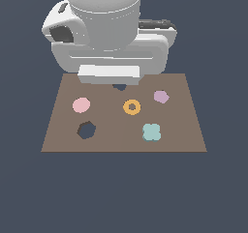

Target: Insert a designated object into the corresponding slot on a board.

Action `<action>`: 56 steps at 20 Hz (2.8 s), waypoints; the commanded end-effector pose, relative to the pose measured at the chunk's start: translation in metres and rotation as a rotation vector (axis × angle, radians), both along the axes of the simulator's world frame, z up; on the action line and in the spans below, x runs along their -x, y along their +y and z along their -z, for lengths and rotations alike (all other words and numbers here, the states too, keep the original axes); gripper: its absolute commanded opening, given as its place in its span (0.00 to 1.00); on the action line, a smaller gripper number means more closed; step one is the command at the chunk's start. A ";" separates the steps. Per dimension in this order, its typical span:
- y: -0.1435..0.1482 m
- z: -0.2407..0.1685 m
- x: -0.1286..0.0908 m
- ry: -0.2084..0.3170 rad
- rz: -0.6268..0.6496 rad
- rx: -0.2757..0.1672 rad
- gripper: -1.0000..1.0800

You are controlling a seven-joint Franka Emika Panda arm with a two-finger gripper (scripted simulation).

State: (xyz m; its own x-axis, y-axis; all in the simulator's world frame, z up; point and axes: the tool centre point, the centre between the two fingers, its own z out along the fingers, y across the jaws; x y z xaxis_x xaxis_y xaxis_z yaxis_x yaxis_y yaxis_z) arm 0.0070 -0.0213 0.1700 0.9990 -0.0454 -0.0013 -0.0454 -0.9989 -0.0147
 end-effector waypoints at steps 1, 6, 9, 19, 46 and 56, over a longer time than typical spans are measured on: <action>0.000 0.000 0.000 0.000 0.000 0.000 0.96; 0.004 0.005 -0.003 0.000 -0.001 0.000 0.96; 0.011 0.013 -0.009 0.000 -0.003 0.001 0.96; 0.052 0.060 -0.042 -0.001 -0.016 0.006 0.96; 0.105 0.130 -0.087 0.000 -0.034 0.015 0.96; 0.105 0.140 -0.088 -0.001 -0.033 0.015 0.00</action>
